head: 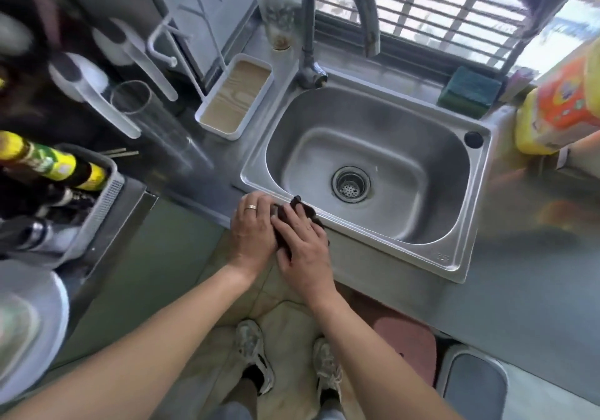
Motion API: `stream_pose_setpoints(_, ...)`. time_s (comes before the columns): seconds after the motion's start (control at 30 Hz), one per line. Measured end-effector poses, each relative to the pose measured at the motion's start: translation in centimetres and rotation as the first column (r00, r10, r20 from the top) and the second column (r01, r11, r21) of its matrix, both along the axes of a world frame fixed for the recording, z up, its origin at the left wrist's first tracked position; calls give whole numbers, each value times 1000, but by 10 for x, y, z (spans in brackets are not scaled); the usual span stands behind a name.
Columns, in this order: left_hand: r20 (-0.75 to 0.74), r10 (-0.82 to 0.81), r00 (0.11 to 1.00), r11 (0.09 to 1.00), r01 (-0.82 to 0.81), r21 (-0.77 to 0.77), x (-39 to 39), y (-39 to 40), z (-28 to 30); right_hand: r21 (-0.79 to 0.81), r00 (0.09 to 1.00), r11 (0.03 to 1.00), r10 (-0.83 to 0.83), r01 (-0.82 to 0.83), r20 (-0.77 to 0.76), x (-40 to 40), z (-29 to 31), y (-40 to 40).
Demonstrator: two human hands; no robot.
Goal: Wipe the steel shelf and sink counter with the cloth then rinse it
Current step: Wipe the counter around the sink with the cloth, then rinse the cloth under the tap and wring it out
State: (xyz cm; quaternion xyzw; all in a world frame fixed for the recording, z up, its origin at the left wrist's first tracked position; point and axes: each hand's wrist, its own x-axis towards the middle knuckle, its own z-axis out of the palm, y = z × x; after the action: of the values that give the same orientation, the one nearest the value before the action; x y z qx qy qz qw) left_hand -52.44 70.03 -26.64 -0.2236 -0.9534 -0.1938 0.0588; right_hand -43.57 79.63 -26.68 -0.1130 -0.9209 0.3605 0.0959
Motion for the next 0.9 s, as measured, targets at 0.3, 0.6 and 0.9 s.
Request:
stream_pose_setpoints(0.3, -19, 123, 992, 992, -122, 26, -49, -73, 3, -26, 982, 987, 163, -161, 91, -72, 5, -54)
stream_pose_setpoints(0.6, 12, 148, 989, 988, -148, 31, -90, -111, 18, -202, 951, 944, 287, -260, 117, -138, 37, -81)
stream_pose_setpoints(0.9, -57, 127, 990, 991, -125, 42, -102, -49, 20, -603, 945, 727, -255, 326, 204, -145, 43, 18)
